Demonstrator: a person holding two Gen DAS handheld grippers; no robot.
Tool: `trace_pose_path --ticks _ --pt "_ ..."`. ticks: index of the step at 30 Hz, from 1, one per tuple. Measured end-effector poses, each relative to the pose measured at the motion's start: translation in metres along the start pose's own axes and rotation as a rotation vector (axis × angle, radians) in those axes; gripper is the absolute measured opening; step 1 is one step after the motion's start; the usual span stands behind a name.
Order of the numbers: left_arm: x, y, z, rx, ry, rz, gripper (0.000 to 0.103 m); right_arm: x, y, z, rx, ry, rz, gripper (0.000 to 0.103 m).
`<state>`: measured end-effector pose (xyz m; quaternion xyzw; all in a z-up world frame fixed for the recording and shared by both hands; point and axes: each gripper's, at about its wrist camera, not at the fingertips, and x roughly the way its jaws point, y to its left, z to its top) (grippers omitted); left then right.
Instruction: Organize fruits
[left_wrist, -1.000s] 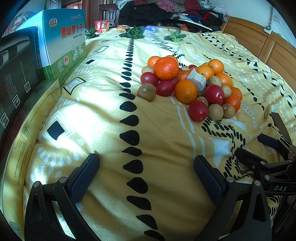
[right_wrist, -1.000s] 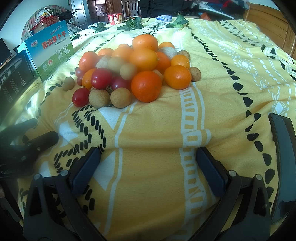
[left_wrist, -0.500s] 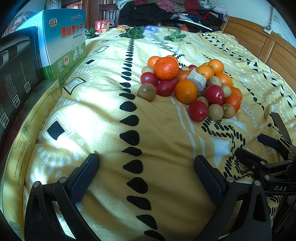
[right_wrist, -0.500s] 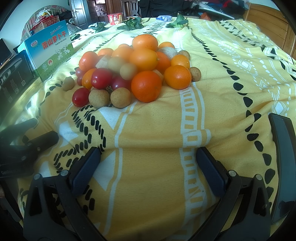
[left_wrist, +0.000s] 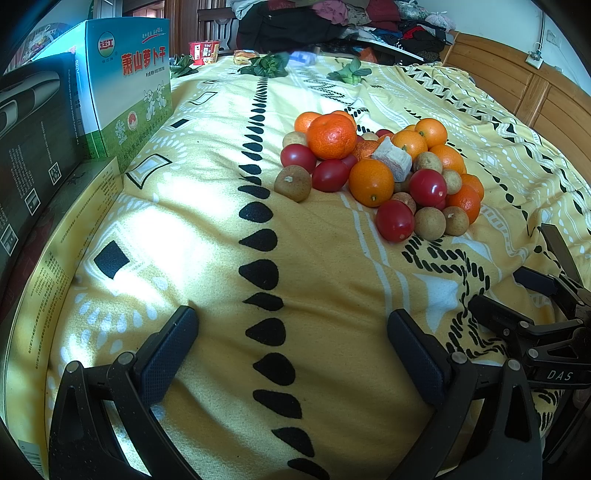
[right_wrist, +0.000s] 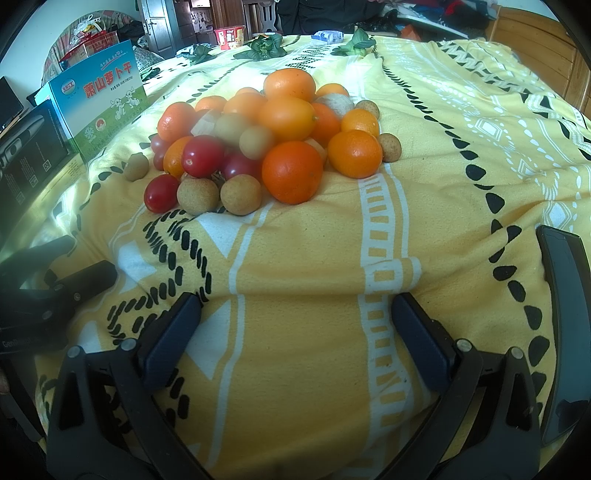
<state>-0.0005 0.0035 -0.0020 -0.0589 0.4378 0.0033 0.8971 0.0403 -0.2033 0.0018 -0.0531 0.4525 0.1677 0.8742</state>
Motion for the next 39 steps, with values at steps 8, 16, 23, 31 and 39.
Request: trace_pose_path --ticks 8,16,23,31,39 --pt "0.0 0.0 0.0 0.0 0.0 0.0 0.103 0.0 0.0 0.0 0.0 0.0 0.0 0.103" --pt "-0.001 0.0 0.001 -0.003 -0.005 -0.006 0.103 0.0 0.0 0.0 -0.001 0.0 -0.001 0.103" --pt "-0.009 0.007 0.0 -0.035 -0.027 -0.054 0.103 -0.002 0.0 0.001 0.001 -0.001 0.002 0.103" --pt "-0.035 0.014 0.045 -0.055 -0.083 -0.092 0.053 -0.005 0.0 0.001 0.006 -0.007 0.008 0.103" --pt "0.01 0.013 0.078 -0.019 -0.001 -0.129 0.045 -0.006 0.0 0.0 0.01 -0.004 0.016 0.103"
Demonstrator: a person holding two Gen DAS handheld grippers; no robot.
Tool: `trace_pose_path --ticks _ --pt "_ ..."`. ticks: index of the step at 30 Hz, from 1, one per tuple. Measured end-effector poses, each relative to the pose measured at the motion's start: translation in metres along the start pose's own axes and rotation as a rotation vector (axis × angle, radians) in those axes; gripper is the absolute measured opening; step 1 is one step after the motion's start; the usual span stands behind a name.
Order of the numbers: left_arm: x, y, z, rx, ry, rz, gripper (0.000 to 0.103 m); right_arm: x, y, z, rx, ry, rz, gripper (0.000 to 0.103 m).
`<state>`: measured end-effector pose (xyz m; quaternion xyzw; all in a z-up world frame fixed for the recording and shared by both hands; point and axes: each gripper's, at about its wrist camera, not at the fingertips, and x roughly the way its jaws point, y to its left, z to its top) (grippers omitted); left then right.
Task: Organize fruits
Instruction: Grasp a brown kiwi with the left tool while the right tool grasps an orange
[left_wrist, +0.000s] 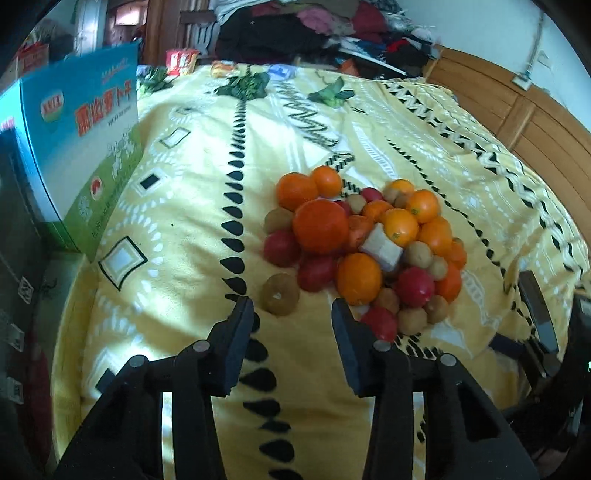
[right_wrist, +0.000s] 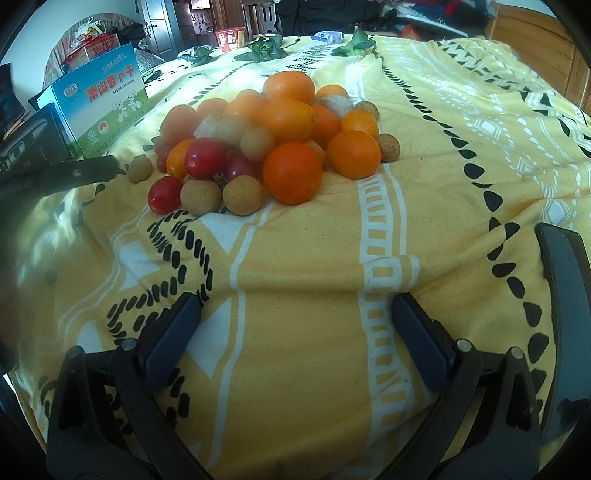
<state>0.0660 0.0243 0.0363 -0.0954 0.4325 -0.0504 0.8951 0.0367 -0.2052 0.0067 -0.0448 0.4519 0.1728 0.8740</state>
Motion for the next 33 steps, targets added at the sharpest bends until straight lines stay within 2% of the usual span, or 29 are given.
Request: trace_pose_path --ticks 5,6,7,9,11,13,14,16,23,29,33 --pt "0.016 -0.001 0.0 0.006 0.023 0.01 0.041 -0.001 -0.001 0.0 0.007 -0.001 0.012 0.103" --pt "0.017 -0.001 -0.001 0.012 0.027 0.014 0.037 -0.004 -0.003 0.0 0.02 -0.011 0.027 0.103" --pt "0.02 -0.002 -0.001 0.014 0.035 0.019 0.028 -0.006 -0.005 0.0 0.028 -0.016 0.036 0.103" --pt "0.021 0.0 -0.002 0.008 0.045 0.026 0.023 -0.011 -0.01 0.0 0.057 -0.025 0.07 0.101" --pt "0.018 0.002 -0.002 -0.004 0.039 0.012 0.022 -0.02 -0.019 0.004 0.102 -0.035 0.12 0.081" --pt "0.013 0.003 -0.003 -0.016 0.028 0.002 0.022 -0.027 -0.028 0.01 0.148 -0.04 0.175 0.067" --pt "0.011 0.004 -0.004 -0.024 0.023 0.001 0.022 -0.031 -0.033 0.015 0.172 -0.047 0.203 0.061" --pt "0.008 0.004 -0.006 -0.043 0.015 -0.008 0.019 -0.035 -0.037 0.028 0.187 -0.063 0.219 0.055" --pt "0.0 -0.002 -0.008 -0.046 0.005 -0.047 0.018 0.005 -0.038 0.065 0.208 -0.006 0.293 0.055" --pt "0.001 -0.004 -0.008 -0.04 0.008 -0.059 0.016 0.032 -0.036 0.067 0.233 0.058 0.325 0.055" --pt "0.006 -0.001 -0.011 -0.038 0.02 -0.052 0.015 0.034 -0.036 0.065 0.234 0.047 0.324 0.049"
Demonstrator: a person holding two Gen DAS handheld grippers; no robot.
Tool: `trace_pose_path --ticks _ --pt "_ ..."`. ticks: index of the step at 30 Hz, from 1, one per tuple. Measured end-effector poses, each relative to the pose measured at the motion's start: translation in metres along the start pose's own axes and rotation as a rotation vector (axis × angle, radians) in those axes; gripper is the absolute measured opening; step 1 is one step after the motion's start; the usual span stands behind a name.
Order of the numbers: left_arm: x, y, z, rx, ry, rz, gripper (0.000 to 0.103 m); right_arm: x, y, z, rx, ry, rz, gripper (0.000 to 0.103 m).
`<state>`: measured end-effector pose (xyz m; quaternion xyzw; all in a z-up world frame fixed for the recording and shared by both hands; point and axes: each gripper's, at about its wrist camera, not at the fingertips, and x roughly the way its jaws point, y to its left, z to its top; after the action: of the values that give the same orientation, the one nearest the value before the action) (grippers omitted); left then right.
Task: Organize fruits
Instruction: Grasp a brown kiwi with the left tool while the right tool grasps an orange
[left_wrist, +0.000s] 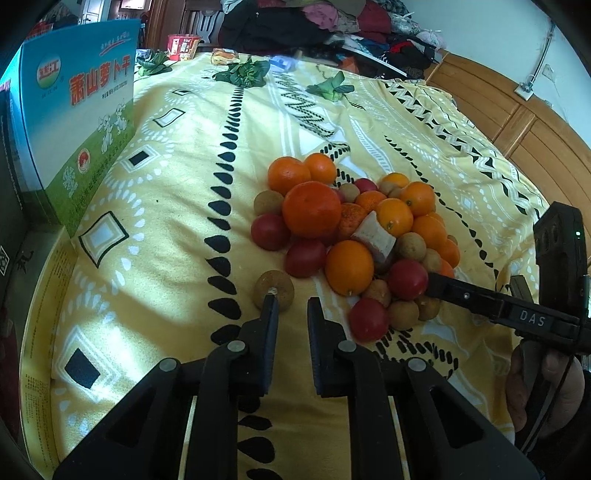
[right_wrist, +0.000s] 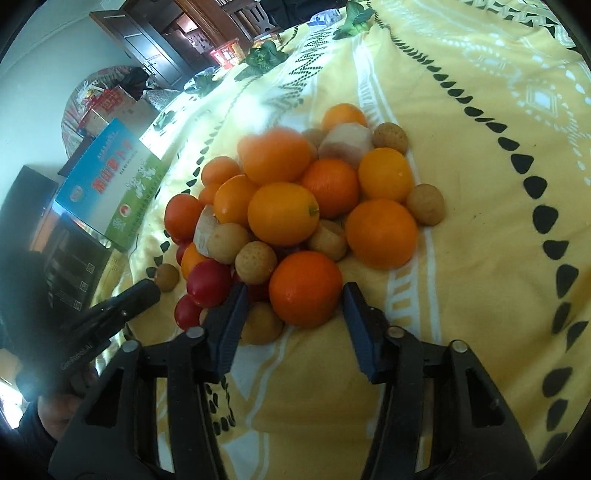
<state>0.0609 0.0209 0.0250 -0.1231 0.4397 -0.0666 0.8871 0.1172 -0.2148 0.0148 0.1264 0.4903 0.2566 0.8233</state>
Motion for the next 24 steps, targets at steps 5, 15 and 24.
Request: trace_pose_path --ticks 5,15,24 --pt "-0.003 0.006 0.002 -0.028 -0.051 0.015 0.017 -0.004 -0.008 -0.005 0.023 -0.013 0.014 0.04" --pt "0.01 0.004 0.012 0.008 -0.055 0.056 0.046 0.002 -0.008 0.0 0.02 -0.014 0.024 0.044" --pt "0.013 -0.001 0.007 0.042 -0.02 0.077 0.025 -0.001 -0.007 -0.001 0.003 -0.027 0.004 0.039"
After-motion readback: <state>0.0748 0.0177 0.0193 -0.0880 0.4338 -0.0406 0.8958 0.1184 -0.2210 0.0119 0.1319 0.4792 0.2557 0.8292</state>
